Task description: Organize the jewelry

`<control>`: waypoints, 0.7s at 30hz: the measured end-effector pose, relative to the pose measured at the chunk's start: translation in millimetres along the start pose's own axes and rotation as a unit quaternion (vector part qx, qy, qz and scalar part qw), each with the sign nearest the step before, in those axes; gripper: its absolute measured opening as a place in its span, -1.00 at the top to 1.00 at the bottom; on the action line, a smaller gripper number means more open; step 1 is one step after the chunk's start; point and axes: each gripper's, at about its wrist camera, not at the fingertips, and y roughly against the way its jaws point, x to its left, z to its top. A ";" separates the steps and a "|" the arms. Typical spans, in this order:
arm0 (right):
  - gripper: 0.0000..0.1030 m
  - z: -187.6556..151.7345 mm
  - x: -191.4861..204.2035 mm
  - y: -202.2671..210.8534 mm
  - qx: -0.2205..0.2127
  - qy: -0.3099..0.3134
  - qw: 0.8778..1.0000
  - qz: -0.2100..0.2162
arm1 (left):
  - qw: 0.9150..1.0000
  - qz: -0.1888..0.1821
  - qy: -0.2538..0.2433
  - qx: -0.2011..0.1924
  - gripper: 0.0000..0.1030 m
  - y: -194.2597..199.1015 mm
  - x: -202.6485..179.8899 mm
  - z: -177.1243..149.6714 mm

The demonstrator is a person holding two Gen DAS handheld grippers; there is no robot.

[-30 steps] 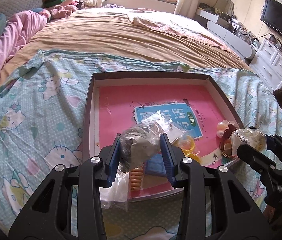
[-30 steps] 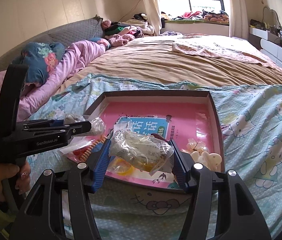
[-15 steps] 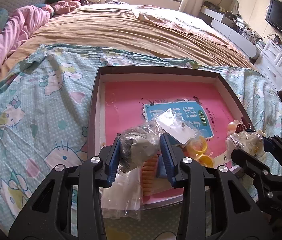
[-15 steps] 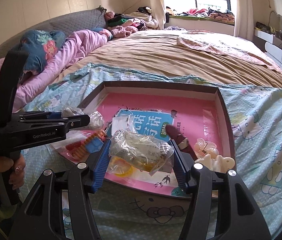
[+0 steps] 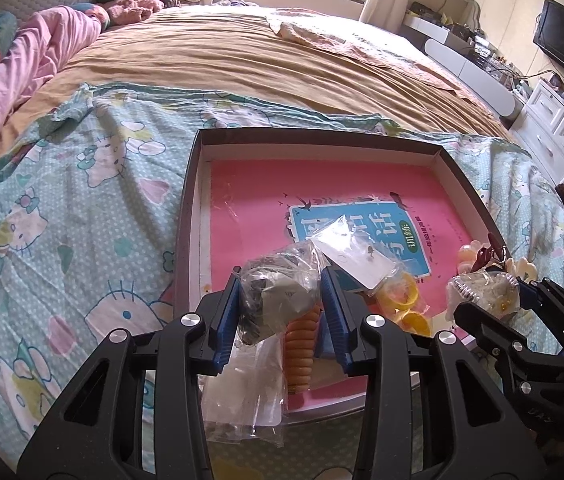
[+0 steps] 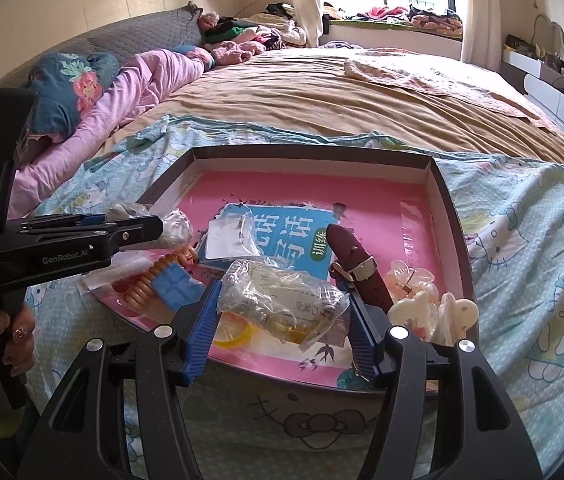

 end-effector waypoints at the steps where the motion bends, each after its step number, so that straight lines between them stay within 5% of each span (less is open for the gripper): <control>1: -0.14 -0.4 -0.2 0.4 0.000 -0.001 1.000 0.000 | 1.000 0.000 0.000 0.000 0.40 0.1 -0.6 0.0; 7: -0.23 -2.7 -1.7 6.5 -0.005 -0.006 1.000 0.000 | 1.000 0.003 -0.001 0.000 0.39 1.6 -4.1 -1.4; 11: -0.38 -2.3 -2.4 15.9 -0.011 -0.007 1.000 -0.002 | 1.000 0.004 -0.001 -0.009 0.02 10.8 -7.6 -1.6; 15: -0.60 -2.8 -5.1 36.3 -0.030 -0.017 0.999 -0.001 | 1.000 0.003 -0.003 -0.022 -0.08 26.0 -10.7 -0.4; 21: -0.82 -7.1 -6.1 73.2 -0.060 -0.021 0.998 -0.004 | 0.999 0.004 -0.002 -0.043 -0.50 56.8 -15.5 -7.2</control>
